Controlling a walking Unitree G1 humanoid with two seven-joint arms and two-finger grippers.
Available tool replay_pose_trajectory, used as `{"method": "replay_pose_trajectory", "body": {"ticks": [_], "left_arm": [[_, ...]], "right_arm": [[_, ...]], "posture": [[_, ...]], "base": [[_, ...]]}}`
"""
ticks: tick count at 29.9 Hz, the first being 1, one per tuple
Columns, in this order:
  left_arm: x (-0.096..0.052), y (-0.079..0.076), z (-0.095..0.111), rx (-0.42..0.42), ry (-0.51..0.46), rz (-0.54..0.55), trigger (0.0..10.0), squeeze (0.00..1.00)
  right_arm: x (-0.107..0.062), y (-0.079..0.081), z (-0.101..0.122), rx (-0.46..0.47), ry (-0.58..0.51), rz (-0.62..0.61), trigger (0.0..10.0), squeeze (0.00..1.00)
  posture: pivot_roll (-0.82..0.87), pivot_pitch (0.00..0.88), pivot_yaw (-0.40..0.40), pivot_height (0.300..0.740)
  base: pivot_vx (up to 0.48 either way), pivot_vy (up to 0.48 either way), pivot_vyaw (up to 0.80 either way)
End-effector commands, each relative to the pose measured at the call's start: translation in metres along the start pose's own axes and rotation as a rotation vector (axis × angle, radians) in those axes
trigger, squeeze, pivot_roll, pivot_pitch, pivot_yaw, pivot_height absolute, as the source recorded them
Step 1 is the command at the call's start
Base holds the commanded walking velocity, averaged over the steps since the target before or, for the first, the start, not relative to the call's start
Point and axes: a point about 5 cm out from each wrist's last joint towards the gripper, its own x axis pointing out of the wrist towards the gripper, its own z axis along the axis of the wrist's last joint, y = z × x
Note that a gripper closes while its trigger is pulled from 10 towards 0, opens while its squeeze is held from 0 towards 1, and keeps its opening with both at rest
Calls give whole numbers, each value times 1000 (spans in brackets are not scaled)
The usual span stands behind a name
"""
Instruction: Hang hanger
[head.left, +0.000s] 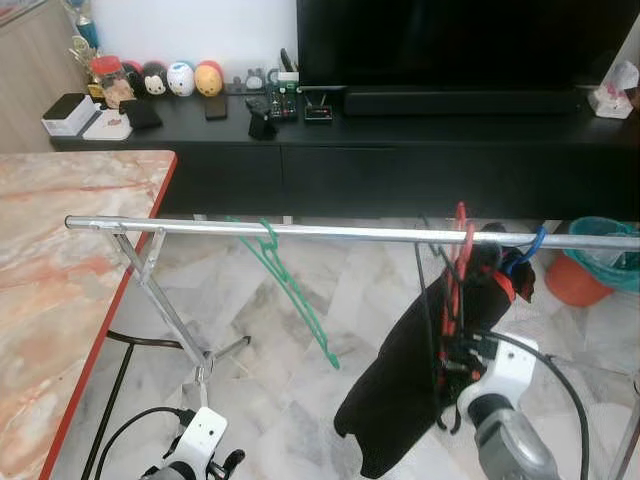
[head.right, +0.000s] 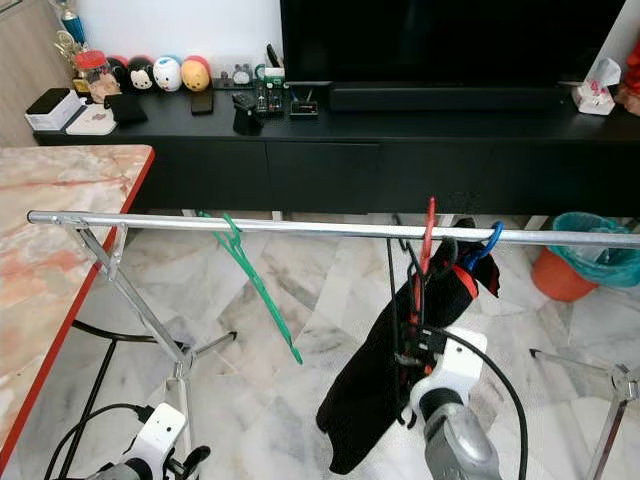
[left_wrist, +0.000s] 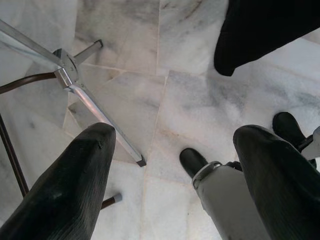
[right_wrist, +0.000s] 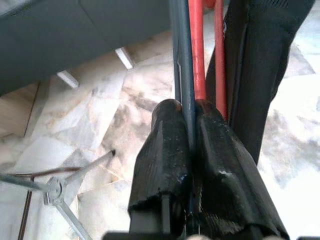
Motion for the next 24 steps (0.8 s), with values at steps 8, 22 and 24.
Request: {"method": "replay_pose_trajectory", "body": {"ticks": [8,22,24], "left_arm": [[-3,1,-9,12,48,3,10000,0],[-5,-2,-20,14,111,11,10000,0],[-5,-2,-22,13,118,13,10000,0]], "right_arm": [[-6,0,15,-9,-115,-6,10000,0],[-7,-2,3,-286,-34,48,10000,0],[-6,-1,3,-305,-32,54,10000,0]], "posture": [[-17,60,21,740],[-19,59,22,740],[-19,59,22,740]], "base": [[0,0,0],[0,0,0],[0,0,0]]}}
